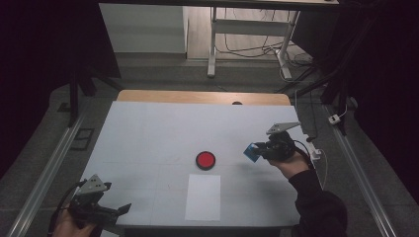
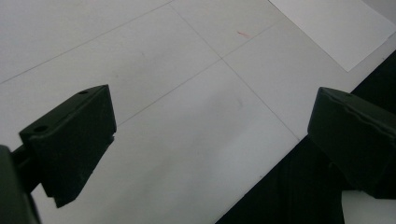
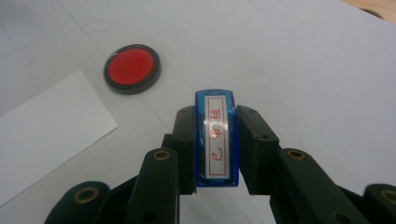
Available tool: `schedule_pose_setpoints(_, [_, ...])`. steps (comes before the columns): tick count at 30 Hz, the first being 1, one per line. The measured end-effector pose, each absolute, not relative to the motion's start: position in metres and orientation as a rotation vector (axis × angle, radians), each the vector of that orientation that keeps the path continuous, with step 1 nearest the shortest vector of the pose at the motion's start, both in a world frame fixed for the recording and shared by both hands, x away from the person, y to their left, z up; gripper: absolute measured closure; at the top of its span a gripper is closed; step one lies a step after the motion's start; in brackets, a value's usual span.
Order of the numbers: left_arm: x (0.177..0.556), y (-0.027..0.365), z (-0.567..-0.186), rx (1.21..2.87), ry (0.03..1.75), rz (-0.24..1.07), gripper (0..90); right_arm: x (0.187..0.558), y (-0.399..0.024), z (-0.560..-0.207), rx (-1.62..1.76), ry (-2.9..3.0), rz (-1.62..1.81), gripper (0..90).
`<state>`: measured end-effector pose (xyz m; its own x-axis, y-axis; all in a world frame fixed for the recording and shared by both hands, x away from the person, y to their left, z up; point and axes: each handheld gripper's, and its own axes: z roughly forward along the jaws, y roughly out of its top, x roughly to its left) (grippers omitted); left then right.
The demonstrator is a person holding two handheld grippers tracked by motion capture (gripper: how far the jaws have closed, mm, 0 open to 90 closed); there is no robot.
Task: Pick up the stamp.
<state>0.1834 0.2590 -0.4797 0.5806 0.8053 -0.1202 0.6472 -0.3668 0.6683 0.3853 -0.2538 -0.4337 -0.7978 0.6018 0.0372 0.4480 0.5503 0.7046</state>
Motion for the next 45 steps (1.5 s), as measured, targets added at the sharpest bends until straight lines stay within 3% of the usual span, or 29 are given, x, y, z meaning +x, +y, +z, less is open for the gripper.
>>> schedule_pose_setpoints(45, [0.184,0.258,-0.48,2.134,1.152,0.296,2.3,0.314,-0.173,-0.424,0.609,2.692,1.269,70.4])
